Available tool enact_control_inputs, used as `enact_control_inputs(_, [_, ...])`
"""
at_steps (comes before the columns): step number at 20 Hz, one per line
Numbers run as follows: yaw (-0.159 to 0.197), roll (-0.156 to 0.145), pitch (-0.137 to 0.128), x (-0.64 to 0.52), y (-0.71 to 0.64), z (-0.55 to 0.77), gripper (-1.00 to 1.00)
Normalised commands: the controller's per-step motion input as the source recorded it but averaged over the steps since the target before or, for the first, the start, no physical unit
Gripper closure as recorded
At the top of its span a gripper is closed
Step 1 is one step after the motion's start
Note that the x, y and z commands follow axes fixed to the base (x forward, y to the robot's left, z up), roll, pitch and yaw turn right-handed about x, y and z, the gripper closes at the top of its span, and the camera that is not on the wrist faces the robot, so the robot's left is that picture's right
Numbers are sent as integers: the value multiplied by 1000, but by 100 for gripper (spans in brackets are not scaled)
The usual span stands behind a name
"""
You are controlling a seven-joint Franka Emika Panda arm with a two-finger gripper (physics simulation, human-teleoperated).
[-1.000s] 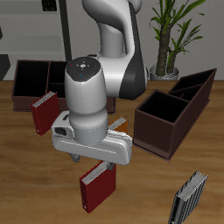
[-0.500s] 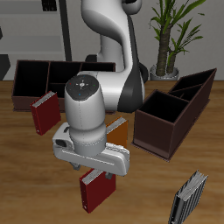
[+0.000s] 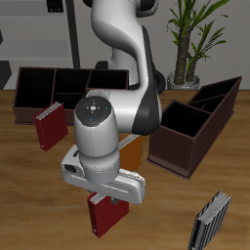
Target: Place the left red book into the back desk caddy's left compartment
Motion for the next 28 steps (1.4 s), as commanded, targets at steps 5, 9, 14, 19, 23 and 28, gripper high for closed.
enact_control_inputs(5, [24, 3, -29, -73, 3, 218, 100])
enact_control_inputs(9, [9, 5, -39, -158, 32, 372, 100])
enact_control_inputs(14, [45, 5, -39, -269, 41, 442, 100])
enact_control_inputs(19, [49, -8, -46, -447, -115, 645, 100])
enact_control_inputs(23, [71, 8, -52, -554, -48, 694, 100])
enact_control_inputs(28, [56, 13, -39, -651, -38, 694, 100])
